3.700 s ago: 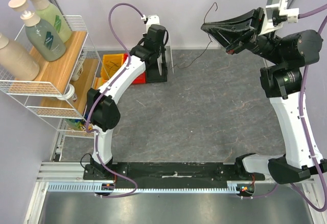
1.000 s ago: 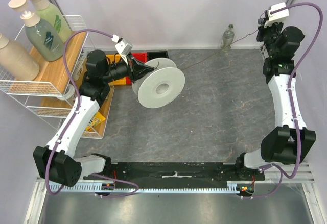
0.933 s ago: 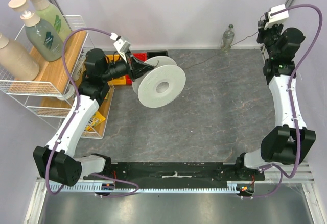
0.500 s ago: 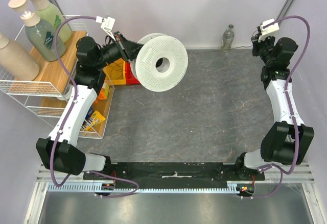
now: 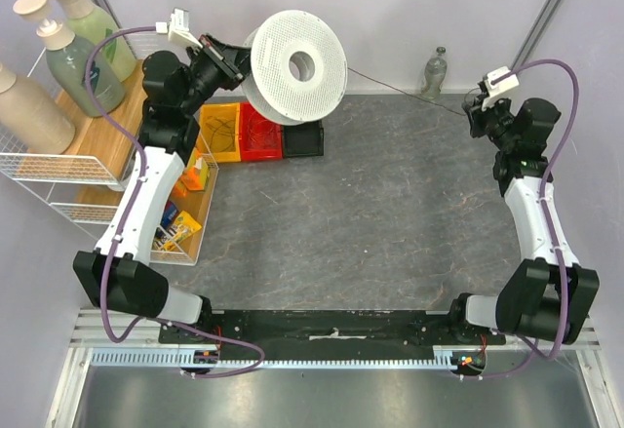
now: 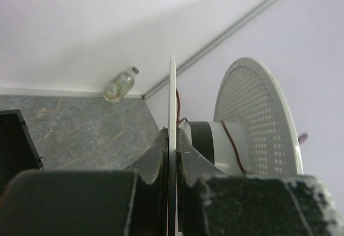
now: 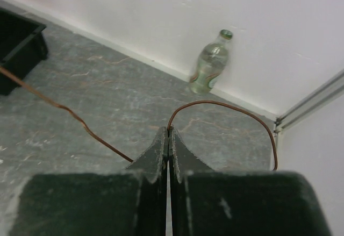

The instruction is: Wrap the cables

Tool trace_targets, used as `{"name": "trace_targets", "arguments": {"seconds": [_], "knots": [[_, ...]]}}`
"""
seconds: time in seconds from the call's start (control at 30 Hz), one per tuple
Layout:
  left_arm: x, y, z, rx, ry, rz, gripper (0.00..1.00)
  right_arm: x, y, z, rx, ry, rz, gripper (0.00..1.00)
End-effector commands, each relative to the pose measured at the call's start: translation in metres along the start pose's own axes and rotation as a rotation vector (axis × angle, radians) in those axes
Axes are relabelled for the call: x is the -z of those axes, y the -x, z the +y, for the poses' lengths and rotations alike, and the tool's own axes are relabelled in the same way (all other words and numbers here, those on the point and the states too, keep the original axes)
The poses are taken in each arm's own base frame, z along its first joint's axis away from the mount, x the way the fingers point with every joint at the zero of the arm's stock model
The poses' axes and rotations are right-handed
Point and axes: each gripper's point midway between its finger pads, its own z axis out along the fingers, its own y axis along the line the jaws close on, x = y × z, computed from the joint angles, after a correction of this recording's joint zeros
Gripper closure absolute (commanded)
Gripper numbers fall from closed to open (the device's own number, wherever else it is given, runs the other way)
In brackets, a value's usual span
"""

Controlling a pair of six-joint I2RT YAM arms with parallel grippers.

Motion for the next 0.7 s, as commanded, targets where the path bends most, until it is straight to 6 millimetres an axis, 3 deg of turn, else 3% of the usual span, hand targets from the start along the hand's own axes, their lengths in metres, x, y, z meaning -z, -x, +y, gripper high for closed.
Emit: {"name": "trace_targets", "arguments": {"seconds": [0.0,0.3,0.5,0.63,0.67], "knots": [[-0.004,0.052,-0.002,0.091,0.092,-0.217,0.99,0.016,0.007,0.041,0.004,0.121,-0.010,1.00],[-0.013,0.068,0.023,0.143,0.257,-0.294,0.98,0.038,0.006,0.121,0.015,0.300,0.018,1.00],[-0.033,0.045,0.036,0.090,0.303,-0.265,0.98,0.066,0.011,0.134,0.024,0.334,0.024,1.00],[-0.047,0.040,0.051,0.084,0.354,-0.291,0.98,0.087,0.015,0.145,0.021,0.366,0.022,1.00],[-0.050,0.041,0.051,0.095,0.350,-0.293,0.98,0.091,0.016,0.155,0.021,0.394,0.017,1.00]]}}
